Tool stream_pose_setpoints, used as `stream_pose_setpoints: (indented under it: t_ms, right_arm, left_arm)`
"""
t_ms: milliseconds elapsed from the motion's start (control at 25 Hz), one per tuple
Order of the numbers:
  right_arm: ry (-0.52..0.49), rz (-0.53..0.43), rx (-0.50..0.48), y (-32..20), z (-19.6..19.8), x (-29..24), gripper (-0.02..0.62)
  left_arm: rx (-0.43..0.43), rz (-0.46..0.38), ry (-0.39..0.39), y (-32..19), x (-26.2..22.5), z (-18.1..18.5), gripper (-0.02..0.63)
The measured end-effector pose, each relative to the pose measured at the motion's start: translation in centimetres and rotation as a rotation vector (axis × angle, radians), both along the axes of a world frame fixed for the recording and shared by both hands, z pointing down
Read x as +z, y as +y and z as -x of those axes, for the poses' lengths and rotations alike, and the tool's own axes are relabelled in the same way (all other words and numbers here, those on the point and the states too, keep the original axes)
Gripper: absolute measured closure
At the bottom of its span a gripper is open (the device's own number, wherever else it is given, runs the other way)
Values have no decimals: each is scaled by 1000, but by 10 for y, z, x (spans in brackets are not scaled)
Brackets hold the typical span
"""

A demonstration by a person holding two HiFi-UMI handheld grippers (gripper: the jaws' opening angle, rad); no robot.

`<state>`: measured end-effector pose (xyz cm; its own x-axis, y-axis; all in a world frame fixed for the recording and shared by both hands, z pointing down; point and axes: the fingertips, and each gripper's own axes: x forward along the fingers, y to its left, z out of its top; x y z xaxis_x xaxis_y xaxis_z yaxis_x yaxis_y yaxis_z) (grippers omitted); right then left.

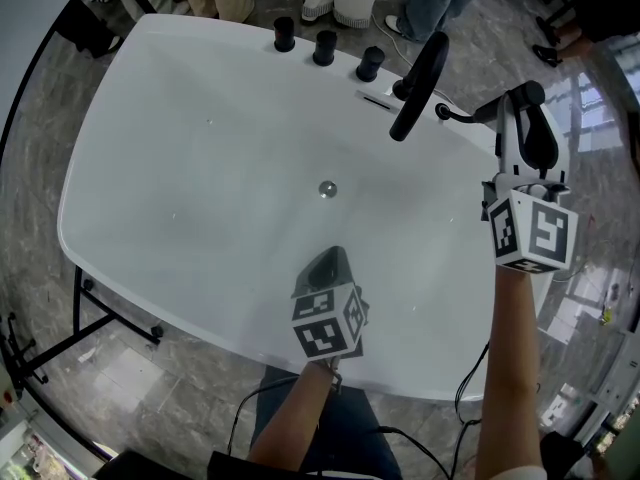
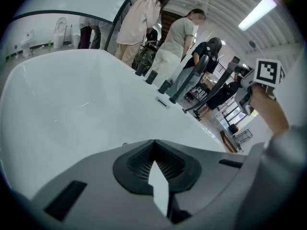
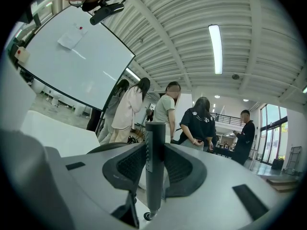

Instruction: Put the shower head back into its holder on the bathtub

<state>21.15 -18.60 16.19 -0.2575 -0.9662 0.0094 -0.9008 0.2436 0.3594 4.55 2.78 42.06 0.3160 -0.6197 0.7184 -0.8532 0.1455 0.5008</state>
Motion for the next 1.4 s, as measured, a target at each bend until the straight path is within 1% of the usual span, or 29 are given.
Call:
stream_pose_setpoints:
  t_ms: [280, 560, 760, 920, 1400]
  right_arm:
    - [-31, 13, 7, -8, -9, 5, 471]
    - [-40, 25, 12, -13, -13, 11, 471]
    - [-35, 52, 7, -22, -13, 18, 471]
    - [-29, 53, 7, -31, -14, 16, 471]
    - [-21, 55, 13, -36, -9, 15, 471]
  left_arm:
    - [1, 7, -10, -1, 4, 0, 603]
    - [3, 6, -19, -2, 6, 3, 603]
    - [-29, 21, -17, -4, 7, 9, 603]
    - [-31, 15, -17, -10, 5, 8, 603]
    - [-38, 10, -23, -5, 4, 19, 603]
